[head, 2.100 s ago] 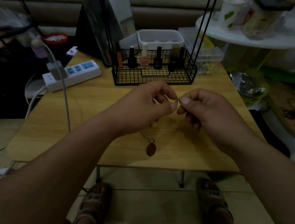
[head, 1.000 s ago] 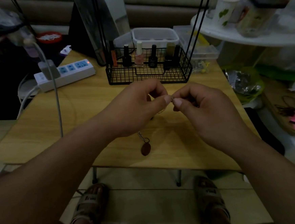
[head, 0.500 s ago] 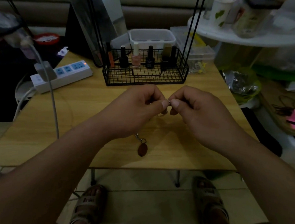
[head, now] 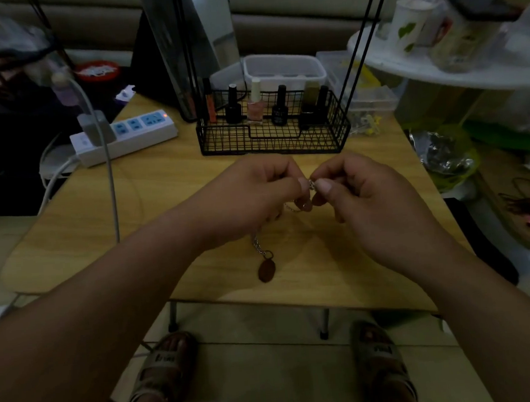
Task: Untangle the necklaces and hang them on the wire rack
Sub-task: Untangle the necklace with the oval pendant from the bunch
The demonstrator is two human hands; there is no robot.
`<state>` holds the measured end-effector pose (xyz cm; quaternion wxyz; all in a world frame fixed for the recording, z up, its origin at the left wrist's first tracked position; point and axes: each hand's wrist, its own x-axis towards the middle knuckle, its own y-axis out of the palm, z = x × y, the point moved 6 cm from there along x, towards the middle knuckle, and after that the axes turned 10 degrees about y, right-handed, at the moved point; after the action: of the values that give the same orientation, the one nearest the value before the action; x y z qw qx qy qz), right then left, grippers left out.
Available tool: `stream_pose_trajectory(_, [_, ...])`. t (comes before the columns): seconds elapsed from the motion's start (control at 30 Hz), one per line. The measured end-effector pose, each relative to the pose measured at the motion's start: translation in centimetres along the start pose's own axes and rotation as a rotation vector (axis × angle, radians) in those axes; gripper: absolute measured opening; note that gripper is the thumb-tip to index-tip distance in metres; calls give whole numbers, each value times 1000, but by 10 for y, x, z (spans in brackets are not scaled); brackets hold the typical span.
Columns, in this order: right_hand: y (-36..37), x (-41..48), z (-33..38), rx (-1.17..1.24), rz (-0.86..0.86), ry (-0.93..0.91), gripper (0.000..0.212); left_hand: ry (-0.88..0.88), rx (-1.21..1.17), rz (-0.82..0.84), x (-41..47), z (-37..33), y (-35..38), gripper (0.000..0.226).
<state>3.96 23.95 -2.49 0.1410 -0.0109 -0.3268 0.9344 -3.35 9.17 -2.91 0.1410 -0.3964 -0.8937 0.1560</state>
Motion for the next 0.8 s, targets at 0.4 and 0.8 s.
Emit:
stream_pose_trajectory(0.4, [-2, -3, 5, -28, -67, -51, 3, 28, -39, -31, 0, -2, 0, 14])
stream_pose_trajectory(0.8, [1, -4, 4, -41, -19, -73, 11, -6, 85, 14, -2, -3, 3, 19])
